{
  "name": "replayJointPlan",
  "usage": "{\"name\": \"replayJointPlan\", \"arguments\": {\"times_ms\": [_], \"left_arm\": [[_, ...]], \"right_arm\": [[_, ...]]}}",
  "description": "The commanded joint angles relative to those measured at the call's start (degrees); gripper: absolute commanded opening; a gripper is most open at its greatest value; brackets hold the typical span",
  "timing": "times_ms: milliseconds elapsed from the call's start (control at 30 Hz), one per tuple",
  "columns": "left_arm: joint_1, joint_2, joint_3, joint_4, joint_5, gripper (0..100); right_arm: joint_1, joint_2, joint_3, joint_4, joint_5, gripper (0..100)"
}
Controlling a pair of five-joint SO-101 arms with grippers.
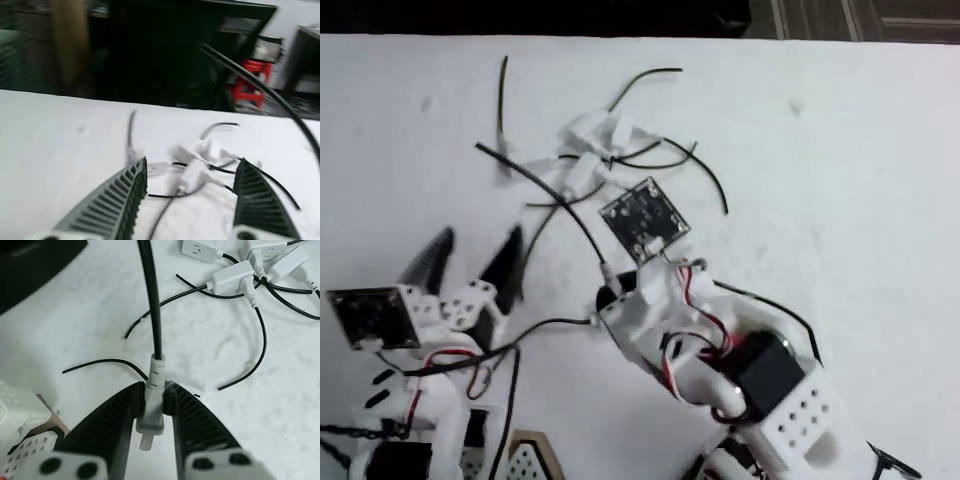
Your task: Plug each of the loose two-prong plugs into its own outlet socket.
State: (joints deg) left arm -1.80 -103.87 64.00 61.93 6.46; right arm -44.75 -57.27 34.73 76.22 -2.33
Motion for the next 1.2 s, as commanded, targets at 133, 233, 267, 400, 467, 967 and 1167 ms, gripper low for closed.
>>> {"name": "replayJointPlan", "arguments": {"times_ms": [133,233,267,400,467,967,1167], "left_arm": [[10.51,0.13,-2.46,1.14,0.44,28],[13.41,0.13,-2.46,1.49,0.35,28],[14.55,0.13,-2.46,1.58,0.26,28],[18.86,0.13,-2.46,4.04,-4.13,28],[20.53,-0.22,-2.55,5.1,-4.75,28],[16.4,-0.66,-9.14,12.31,-5.01,28],[11.56,-0.57,-4.66,10.55,-5.1,28]], "right_arm": [[-0.31,-3.56,1.67,-3.03,0.97,1.7],[-0.31,-3.65,4.22,-5.67,0.97,1.7],[-0.66,-3.65,5.01,-6.73,0.97,1.7],[-4.35,-3.65,7.65,-9.8,0.97,1.7],[-5.05,-3.47,8.79,-11.74,0.97,1.7],[1.63,-3.74,10.37,-14.29,2.46,1.7],[1.45,-7.16,10.29,-12.88,2.73,1.7]]}}
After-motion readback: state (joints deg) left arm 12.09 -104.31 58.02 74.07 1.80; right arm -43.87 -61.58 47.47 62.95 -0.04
